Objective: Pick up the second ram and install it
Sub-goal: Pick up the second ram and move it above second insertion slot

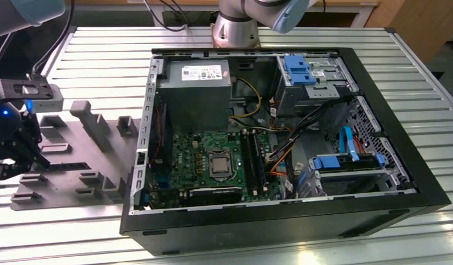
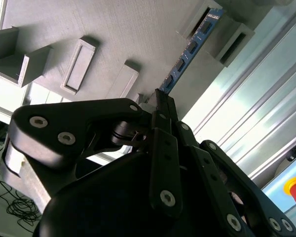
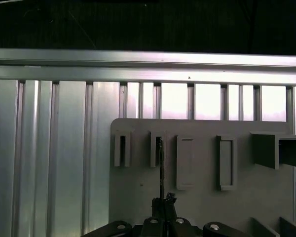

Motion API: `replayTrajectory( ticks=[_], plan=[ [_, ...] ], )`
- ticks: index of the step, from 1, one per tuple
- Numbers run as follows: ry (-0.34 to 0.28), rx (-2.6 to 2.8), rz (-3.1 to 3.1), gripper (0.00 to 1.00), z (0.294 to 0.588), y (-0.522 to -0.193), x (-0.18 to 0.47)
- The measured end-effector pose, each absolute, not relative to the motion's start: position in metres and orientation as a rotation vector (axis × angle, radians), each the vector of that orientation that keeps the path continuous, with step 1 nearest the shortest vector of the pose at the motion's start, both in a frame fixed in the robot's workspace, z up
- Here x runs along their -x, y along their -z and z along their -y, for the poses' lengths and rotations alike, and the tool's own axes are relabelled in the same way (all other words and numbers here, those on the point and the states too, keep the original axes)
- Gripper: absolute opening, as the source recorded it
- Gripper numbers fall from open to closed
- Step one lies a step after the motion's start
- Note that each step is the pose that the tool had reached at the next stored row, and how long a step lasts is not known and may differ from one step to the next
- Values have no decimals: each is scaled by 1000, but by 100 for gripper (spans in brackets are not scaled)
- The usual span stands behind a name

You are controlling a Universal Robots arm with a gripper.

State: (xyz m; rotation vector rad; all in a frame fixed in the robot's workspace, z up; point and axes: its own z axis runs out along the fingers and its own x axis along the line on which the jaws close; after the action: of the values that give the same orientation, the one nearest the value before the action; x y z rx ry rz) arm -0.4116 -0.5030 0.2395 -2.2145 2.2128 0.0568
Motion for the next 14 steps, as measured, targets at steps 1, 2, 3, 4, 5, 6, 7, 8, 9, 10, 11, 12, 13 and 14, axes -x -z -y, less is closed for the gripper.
replayTrajectory(
  ticks=[1, 2, 3, 4, 5, 6, 7, 8, 9, 10, 11, 12, 13, 14],
  plan=[
    [-57, 2215, -2213, 11, 503, -240, 412],
    [-57, 2214, -2213, 11, 503, -240, 412],
    [-57, 2214, -2213, 11, 503, -240, 412],
    [-56, 2214, -2213, 11, 503, -240, 412],
    [-56, 2214, -2213, 11, 503, -241, 412],
    [-56, 2214, -2212, 11, 503, -241, 412],
    [-55, 2214, -2212, 11, 503, -241, 412],
    [-55, 2214, -2212, 11, 503, -241, 412],
    [-54, 2213, -2212, 11, 503, -241, 412],
    [-54, 2213, -2212, 11, 503, -242, 412],
    [-54, 2213, -2212, 11, 503, -242, 412],
    [-54, 2213, -2212, 11, 503, -243, 412],
    [-54, 2213, -2212, 11, 503, -243, 412],
    [-54, 2213, -2212, 11, 503, -243, 412]
  ],
)
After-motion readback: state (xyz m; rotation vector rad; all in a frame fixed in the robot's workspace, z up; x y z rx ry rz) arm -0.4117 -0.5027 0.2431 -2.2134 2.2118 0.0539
